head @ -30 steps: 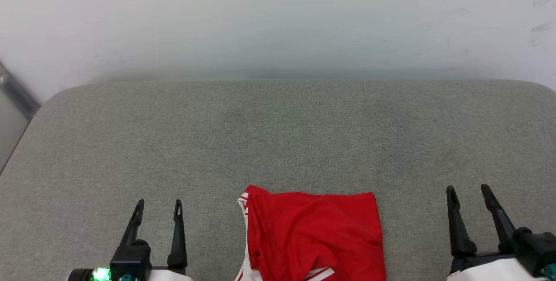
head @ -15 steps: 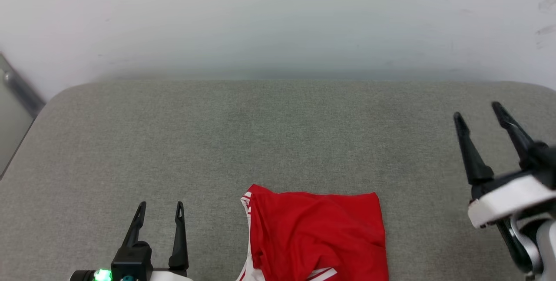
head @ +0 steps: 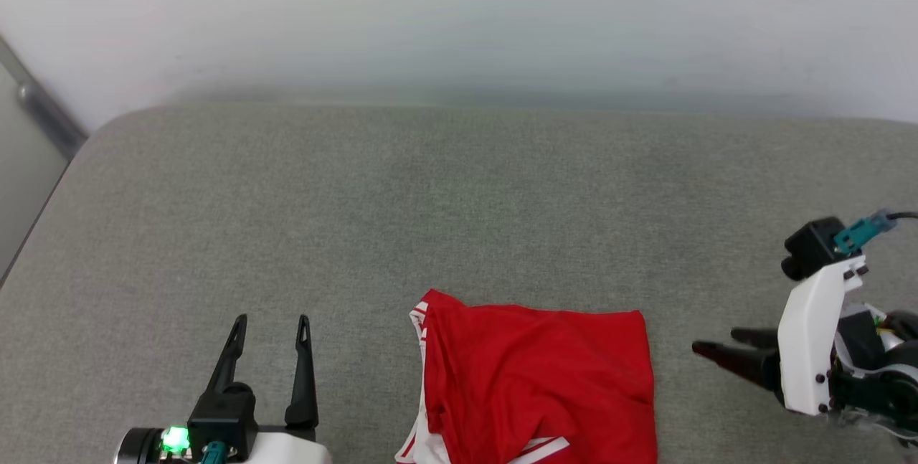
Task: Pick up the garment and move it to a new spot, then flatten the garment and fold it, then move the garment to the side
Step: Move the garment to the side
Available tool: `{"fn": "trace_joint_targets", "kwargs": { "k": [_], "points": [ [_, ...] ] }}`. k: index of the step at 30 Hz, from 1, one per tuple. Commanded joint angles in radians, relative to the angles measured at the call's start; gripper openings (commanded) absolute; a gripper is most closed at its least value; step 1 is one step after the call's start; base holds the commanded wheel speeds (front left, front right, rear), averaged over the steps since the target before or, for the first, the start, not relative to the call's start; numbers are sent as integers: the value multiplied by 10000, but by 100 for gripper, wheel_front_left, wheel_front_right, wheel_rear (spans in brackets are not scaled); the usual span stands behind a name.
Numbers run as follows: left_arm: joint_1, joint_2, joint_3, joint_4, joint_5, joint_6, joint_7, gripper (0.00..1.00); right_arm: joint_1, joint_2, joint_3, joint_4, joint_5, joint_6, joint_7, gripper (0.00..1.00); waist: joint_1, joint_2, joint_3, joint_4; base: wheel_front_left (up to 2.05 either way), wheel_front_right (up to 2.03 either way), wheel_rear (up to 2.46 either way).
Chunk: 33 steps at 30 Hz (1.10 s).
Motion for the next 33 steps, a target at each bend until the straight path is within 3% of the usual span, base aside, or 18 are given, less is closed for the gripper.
{"fn": "trace_joint_targets", "kwargs": {
  "k": [1,5,16,21,22,23,29,33],
  "points": [
    [-170,-47,-54,-30,52,-33,-68,100,156,-1,63,149,146,-3,139,100,0,0,200,124,0,0,0],
    [-426,-94,-162,-51,72,-66,-68,100,300,471,166,865,740,-3,294,100,0,0,579,354,0,0,0],
    [-1091,-161,-382,55,74,-45,-68,100,-14,1934,1295,3081,1346,-9,-804,100,0,0,1353,846,0,0,0],
    [-1171,-192,-413,71,28,12,-68,100,-16,1989,2257,3771,1242,-14,-1316,100,0,0,1393,982,0,0,0],
    [-1165,-196,-391,77,23,13,-68,100,-55,1957,2392,3830,1211,-15,-1544,76,0,0,1378,987,0,0,0],
    [-1152,-201,-390,95,18,7,-68,100,-107,1921,2526,3869,1227,-15,-1686,0,0,0,1345,993,0,0,0],
    [-834,-194,-282,133,30,38,-68,100,-944,1398,3141,3158,1496,-6,-2666,0,0,0,988,783,0,0,0],
    [-518,-165,-100,57,-11,81,-68,100,-1681,768,3697,2316,1491,-4,-3062,0,0,0,758,250,0,0,0]
  ]
}}
